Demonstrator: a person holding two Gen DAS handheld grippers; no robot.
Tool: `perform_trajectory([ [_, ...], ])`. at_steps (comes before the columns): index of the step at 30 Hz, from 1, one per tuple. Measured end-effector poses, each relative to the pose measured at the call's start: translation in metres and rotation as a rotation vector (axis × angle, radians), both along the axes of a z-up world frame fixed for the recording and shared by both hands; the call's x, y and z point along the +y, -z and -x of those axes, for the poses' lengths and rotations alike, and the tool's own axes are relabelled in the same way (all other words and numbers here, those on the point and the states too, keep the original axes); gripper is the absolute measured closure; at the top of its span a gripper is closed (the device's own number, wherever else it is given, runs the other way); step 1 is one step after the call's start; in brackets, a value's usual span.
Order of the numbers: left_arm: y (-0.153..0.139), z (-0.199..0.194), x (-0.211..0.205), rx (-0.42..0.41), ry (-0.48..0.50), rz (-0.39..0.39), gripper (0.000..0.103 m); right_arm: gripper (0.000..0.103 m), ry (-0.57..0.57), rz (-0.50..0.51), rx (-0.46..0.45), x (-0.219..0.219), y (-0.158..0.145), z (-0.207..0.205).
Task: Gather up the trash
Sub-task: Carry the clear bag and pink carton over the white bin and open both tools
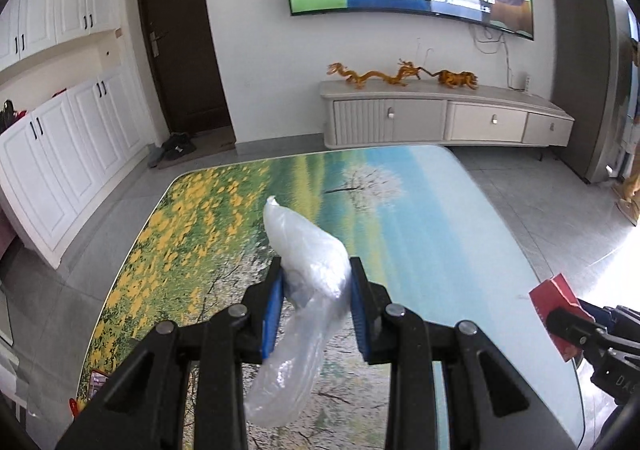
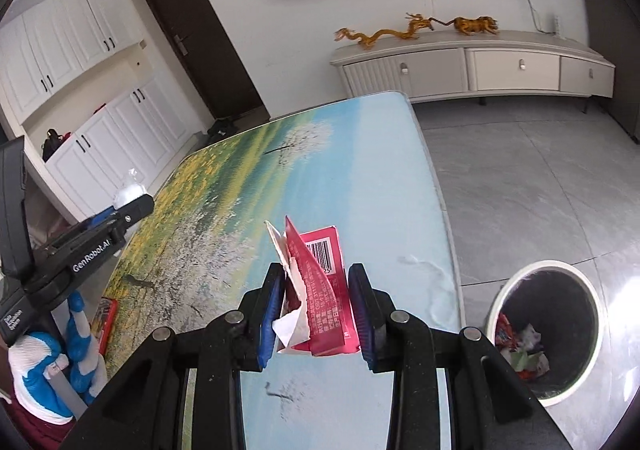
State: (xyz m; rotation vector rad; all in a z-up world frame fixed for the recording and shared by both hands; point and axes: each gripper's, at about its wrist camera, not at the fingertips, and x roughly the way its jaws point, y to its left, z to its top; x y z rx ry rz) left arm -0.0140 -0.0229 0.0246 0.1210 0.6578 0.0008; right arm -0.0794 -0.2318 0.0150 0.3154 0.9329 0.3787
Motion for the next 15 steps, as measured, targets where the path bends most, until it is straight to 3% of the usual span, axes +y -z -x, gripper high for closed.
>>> perform_trajectory([
  [15, -0.004, 0.01, -0.062, -0.006, 0.116, -0.061, 0.074, 0.072, 0.11, -0.001, -0.041, -0.062, 0.003, 0.017],
])
